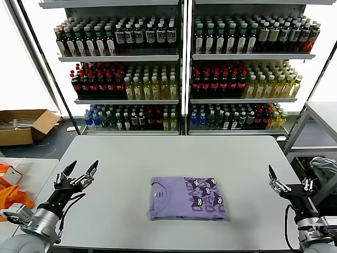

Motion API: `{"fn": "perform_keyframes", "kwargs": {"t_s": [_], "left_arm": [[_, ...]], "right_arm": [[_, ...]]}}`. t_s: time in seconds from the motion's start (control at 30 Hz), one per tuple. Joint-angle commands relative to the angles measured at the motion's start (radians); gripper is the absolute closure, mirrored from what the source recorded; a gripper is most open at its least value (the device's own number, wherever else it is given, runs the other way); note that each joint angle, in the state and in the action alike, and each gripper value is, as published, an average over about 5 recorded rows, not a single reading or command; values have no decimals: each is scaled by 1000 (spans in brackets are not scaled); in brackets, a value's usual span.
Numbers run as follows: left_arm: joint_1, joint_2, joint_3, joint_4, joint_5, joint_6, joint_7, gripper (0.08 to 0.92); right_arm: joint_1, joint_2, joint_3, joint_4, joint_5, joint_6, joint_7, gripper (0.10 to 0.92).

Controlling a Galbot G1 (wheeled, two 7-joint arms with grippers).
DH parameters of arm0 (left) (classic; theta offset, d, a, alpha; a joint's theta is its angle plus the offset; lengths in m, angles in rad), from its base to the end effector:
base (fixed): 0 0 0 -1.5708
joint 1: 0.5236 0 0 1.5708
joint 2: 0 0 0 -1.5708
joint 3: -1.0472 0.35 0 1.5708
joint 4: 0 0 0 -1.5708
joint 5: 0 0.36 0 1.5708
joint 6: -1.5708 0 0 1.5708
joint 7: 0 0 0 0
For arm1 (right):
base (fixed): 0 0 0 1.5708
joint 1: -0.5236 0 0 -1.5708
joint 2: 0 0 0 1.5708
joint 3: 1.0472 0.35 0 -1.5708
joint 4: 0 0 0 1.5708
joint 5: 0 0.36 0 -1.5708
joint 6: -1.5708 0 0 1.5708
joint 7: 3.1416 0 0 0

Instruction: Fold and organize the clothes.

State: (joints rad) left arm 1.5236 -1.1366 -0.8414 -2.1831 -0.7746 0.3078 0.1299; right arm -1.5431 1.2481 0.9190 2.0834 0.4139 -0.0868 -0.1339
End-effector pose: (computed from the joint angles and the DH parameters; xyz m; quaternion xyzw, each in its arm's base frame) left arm 0.2069 0.1437 -0.2093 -0.0996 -0.9869 0.1190 0.0445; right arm 0.1946 -0.1696 -0.2487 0.0178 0.9994 -0.0251 0.0132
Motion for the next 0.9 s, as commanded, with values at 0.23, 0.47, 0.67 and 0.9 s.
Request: {"fn": "perform_keyframes", "kwargs": {"t_s": [0.23,0.47,0.67,0.9], "left_arm": [[-2,-14,-27,-5,-3,0,46,177],[-3,-19,-40,-8,-7,4,85,177],[-5,-27,-51,-3,-8,1,106,177],[-1,-32,-78,4,-5,19,131,177]], "right_arm": [[-34,8,65,4,21,47,-33,203],[-43,4,91,-2,45,48,-39,203],[-47,1,98,-1,42,48,-50,203],[-59,4,103,-2,43,55,-71,203]]}}
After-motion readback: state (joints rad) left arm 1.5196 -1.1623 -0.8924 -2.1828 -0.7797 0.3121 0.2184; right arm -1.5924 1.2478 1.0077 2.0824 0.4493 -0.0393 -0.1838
